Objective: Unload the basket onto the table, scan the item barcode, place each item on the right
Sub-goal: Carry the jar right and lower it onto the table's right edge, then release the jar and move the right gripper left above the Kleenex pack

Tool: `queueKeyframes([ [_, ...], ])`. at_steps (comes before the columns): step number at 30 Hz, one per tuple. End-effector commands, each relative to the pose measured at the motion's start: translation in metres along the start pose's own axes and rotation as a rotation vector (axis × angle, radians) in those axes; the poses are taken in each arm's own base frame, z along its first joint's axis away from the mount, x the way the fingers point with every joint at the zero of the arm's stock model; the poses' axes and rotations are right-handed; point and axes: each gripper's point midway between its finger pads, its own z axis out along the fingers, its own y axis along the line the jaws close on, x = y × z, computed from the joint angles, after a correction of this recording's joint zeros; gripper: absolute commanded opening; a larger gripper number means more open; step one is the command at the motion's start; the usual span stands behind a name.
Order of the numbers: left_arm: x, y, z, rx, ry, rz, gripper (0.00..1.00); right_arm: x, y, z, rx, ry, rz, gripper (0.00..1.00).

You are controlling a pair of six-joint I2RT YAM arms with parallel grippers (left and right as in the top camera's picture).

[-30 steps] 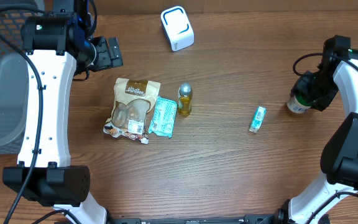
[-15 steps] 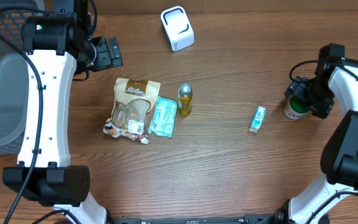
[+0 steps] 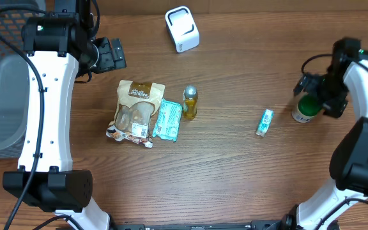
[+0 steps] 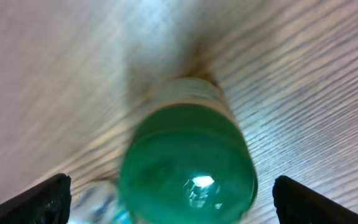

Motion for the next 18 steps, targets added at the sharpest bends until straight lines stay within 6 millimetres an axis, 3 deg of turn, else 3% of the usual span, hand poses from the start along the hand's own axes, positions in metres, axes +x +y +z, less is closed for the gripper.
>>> queueKeyframes([
  [1,-0.004,-0.002,-0.003,0.010,-0.015,0.011,1.00,0.000,0.021,-0.048,-0.082,-0.091,-0.037,1.00],
  [4,-0.004,-0.002,-0.003,0.010,-0.015,0.011,1.00,0.016,0.039,-0.059,-0.130,-0.083,-0.114,1.00],
  [8,-0.004,-0.002,-0.003,0.010,-0.015,0.011,1.00,0.043,0.065,-0.059,-0.188,-0.013,-0.217,1.00],
  [18,-0.004,-0.002,-0.003,0.010,-0.015,0.011,0.99,0.084,0.096,-0.056,-0.198,0.068,-0.330,1.00],
])
